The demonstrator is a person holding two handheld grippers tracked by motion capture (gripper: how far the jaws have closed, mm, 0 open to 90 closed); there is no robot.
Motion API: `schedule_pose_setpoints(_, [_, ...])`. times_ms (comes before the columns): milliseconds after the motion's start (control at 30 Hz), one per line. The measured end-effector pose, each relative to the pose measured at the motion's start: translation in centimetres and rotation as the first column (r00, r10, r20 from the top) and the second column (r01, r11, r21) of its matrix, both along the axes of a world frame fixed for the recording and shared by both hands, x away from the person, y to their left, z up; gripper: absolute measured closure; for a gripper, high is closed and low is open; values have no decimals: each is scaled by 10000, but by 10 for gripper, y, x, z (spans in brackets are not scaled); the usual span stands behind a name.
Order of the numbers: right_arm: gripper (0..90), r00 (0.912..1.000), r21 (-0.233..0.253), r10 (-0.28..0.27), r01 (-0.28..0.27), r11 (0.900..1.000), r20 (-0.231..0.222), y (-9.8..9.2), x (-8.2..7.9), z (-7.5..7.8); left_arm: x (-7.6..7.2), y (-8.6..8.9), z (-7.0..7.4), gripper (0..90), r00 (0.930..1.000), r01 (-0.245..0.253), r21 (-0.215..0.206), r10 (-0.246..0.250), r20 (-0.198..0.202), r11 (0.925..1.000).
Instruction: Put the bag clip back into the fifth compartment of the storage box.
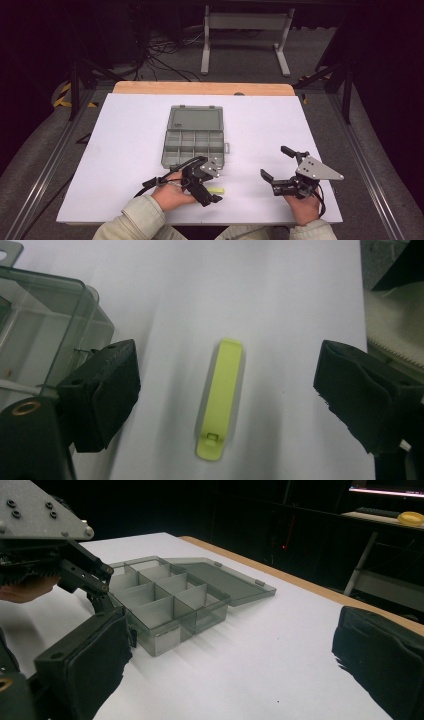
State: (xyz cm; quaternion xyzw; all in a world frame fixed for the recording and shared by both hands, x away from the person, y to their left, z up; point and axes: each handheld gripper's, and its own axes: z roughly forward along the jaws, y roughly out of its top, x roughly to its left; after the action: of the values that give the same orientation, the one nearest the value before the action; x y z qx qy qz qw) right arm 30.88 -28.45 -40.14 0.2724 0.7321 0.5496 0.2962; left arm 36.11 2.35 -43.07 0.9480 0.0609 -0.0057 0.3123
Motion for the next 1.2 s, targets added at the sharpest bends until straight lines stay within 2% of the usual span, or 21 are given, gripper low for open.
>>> schedule_pose_setpoints(167, [23, 10000, 7, 3, -3, 10000, 8, 0, 0, 0, 1, -2, -5, 113, 10000, 12, 326, -10, -69, 9995])
schedule_pose_setpoints(233, [23, 10000, 6, 15, -15, 10000, 16, 1, 0, 0, 2, -2, -6, 141, 9999, 50, 434, -44, -138, 9990])
schedule_pose_setpoints(267, [23, 10000, 21, 13, -13, 10000, 3, 0, 0, 0, 3, -2, -7, 207, 9998, 100, 445, -93, -166, 9990])
schedule_pose_setpoints(333, [23, 10000, 27, 8, -8, 10000, -3, 0, 0, 0, 3, -2, -8, 229, 9998, 120, 478, -111, -194, 9988])
schedule_pose_setpoints(533, [23, 10000, -2, 26, -26, 10000, -13, 0, 0, 0, 1, -4, -10, 520, 9990, 450, 735, -445, -87, 9963])
schedule_pose_setpoints(700, [23, 10000, -16, 31, -31, 10000, -1, 0, 0, 0, 1, -3, -9, 660, 9992, 294, 826, -317, 262, 9962])
schedule_pose_setpoints(800, [23, 10000, -17, 39, -39, 10000, -8, 1, 0, 0, 1, -3, -8, 773, 9982, 449, 837, -480, 352, 9955])
schedule_pose_setpoints(900, [23, 10000, 0, 34, -34, 10000, -5, 0, 0, 0, -1, -2, -6, 778, 9979, 477, 742, -508, 398, 9961])
schedule_pose_setpoints(1200, [23, 10000, 5, 11, -11, 10000, -24, 0, 0, 0, -4, 10, 19, 779, 9986, 388, -191, -381, 360, 9991])
